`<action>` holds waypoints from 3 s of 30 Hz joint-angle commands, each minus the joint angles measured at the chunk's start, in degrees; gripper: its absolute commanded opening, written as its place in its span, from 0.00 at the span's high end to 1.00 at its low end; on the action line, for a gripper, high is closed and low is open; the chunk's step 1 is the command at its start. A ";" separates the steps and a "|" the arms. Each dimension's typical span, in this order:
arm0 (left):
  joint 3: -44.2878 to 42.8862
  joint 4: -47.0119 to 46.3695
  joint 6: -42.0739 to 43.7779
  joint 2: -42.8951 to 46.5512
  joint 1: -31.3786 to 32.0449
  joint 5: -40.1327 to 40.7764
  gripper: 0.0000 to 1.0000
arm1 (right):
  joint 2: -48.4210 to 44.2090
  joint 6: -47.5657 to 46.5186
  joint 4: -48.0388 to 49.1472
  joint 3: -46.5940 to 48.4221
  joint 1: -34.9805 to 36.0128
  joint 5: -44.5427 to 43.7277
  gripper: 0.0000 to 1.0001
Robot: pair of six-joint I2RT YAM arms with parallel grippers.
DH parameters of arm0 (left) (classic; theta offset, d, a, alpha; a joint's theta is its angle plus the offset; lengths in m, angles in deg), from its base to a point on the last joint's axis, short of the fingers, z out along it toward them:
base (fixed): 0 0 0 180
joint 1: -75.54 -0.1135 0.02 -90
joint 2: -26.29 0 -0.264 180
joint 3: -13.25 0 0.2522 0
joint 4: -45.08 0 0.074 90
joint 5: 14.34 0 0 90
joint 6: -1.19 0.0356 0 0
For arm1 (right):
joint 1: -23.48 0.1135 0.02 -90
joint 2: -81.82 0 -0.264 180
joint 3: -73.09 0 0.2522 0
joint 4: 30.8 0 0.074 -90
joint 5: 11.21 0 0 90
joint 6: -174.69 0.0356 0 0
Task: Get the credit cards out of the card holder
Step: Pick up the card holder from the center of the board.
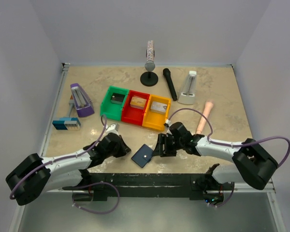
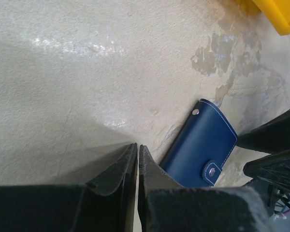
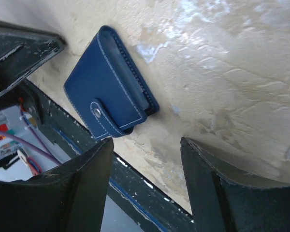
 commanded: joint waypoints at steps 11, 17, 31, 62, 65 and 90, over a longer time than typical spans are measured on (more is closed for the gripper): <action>4.17 -4.68 -0.44 -1.74 0.85 -4.99 0.91 | 7.32 5.73 13.53 0.83 1.08 4.48 0.43; 5.15 -5.74 -0.88 -2.53 1.38 -5.43 0.91 | 7.94 5.56 13.36 1.98 1.08 4.40 0.48; 3.83 -7.67 -1.05 -6.74 3.49 -5.60 0.92 | 8.03 5.73 15.12 3.12 0.99 5.10 0.52; 4.88 -10.92 -2.64 -9.47 5.16 -5.34 0.93 | 11.20 7.93 22.06 -0.13 0.38 8.18 1.00; 5.15 -10.66 -2.90 -8.42 5.07 -4.47 0.93 | 10.41 7.75 22.06 -1.01 0.29 8.35 1.00; 8.92 -6.87 3.07 32.09 4.64 8.29 0.35 | -17.19 -10.96 -10.27 10.93 -0.24 5.97 1.00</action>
